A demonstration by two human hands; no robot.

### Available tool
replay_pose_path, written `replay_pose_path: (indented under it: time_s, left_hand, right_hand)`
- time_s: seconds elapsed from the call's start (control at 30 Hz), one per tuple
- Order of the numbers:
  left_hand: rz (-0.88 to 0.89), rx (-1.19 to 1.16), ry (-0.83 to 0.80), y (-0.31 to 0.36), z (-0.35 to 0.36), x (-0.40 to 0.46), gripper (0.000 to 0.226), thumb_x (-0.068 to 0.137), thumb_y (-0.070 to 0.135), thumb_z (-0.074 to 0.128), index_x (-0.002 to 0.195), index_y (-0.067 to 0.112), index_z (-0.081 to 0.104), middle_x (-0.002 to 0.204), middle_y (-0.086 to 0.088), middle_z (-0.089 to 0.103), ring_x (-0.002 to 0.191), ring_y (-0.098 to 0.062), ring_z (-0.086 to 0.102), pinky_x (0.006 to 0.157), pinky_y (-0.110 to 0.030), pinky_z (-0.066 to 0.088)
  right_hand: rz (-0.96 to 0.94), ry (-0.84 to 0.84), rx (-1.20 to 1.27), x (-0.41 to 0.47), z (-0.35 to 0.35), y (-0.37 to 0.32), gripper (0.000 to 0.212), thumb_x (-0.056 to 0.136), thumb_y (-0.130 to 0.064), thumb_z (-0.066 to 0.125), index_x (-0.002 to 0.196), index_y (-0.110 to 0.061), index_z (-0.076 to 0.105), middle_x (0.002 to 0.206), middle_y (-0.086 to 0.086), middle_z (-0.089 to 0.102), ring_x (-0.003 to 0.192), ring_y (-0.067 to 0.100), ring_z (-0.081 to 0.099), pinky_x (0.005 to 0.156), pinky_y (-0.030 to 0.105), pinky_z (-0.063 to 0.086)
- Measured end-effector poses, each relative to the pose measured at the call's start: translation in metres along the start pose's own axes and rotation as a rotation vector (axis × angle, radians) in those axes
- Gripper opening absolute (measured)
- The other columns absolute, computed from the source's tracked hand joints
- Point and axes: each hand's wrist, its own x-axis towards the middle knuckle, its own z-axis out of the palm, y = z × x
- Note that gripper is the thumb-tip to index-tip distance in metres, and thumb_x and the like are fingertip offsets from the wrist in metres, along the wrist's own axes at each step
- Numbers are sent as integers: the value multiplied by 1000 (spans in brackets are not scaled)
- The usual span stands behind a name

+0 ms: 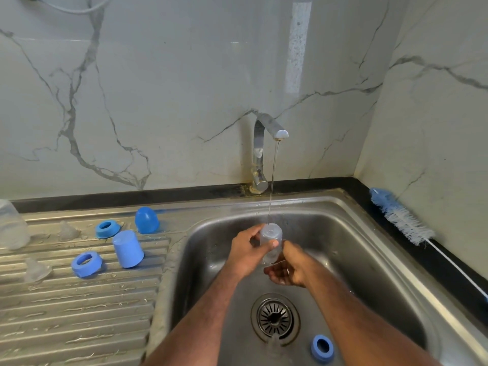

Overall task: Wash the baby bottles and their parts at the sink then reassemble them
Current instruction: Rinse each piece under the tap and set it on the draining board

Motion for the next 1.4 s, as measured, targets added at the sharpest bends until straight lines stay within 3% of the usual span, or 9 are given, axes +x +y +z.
replay_pose_path:
  time_s: [0.23, 0.4, 0.57, 0.63, 0.77, 0.87, 1.0, 1.2, 1.4]
  left_hand:
    - [-29, 20, -111, -4, -7, 3, 65, 69, 12, 86, 130, 23, 66, 127, 3, 65, 115, -9, 62, 101, -29, 51]
    - [-205, -176, -105, 2, -8, -2, 53, 79, -2, 71, 124, 25, 62, 122, 0, 64, 104, -30, 67, 73, -38, 59]
    - [-295, 79, -91, -1, -11, -4, 55, 80, 31, 82, 127, 23, 53, 119, 5, 61, 103, -16, 64, 72, -31, 57]
    - [-267, 217, -95, -6, -11, -4, 55, 77, 26, 85, 122, 22, 54, 114, 7, 60, 103, -13, 60, 83, -31, 54]
    - [-306, 319, -137, -9, -17, -2, 47, 70, 10, 88, 102, 21, 55, 102, 4, 63, 90, -11, 61, 72, -25, 51]
    - [-345, 384, -141, -14, -20, 0, 68, 67, 7, 90, 126, 16, 58, 126, -3, 62, 112, -20, 59, 87, -32, 54]
    - [-357, 401, -151, -16, -21, 0, 73, 70, 4, 88, 134, 15, 55, 129, -4, 61, 109, -15, 56, 86, -27, 51]
    - [-359, 425, -193, -14, -18, -2, 65, 72, 12, 88, 128, 16, 55, 116, 3, 60, 102, -16, 57, 80, -28, 48]
    - [-341, 354, -134, -9, -20, -2, 48, 76, 25, 85, 112, 22, 54, 108, 6, 59, 91, -11, 57, 65, -21, 42]
  right_hand:
    - [-62, -51, 165, -3, -1, -4, 53, 105, -50, 38, 100, -4, 65, 78, 14, 65, 64, 20, 58, 60, 30, 49]
    - [-257, -22, 123, -4, -1, -7, 30, 101, -42, 57, 118, -17, 60, 113, 14, 69, 98, 29, 69, 72, 38, 59]
    - [-405, -18, -71, -9, 6, -6, 28, 94, -29, 69, 120, -23, 59, 114, 7, 69, 97, 24, 69, 74, 39, 60]
    - [-463, -13, -202, -10, 8, -4, 19, 94, -30, 69, 111, -32, 62, 109, -2, 69, 96, 16, 65, 78, 40, 58]
    - [-573, 27, -534, -7, 8, -3, 24, 87, -30, 77, 108, -33, 64, 106, -8, 68, 99, 14, 64, 76, 36, 56]
    - [-655, 135, -707, -1, 6, -4, 38, 83, -19, 80, 118, -27, 68, 109, -8, 69, 107, 15, 66, 89, 29, 54]
    - [-561, 18, -836, -1, 5, -1, 57, 83, -20, 82, 136, -24, 61, 131, -1, 65, 114, 13, 61, 91, 27, 50]
    - [-664, 42, -802, 2, 10, -2, 59, 87, -16, 77, 142, -21, 55, 140, 1, 61, 128, 18, 57, 103, 30, 46]
    - [-686, 144, -575, 1, 12, -3, 35, 92, -34, 72, 125, -25, 66, 116, -5, 67, 109, 16, 65, 90, 38, 58]
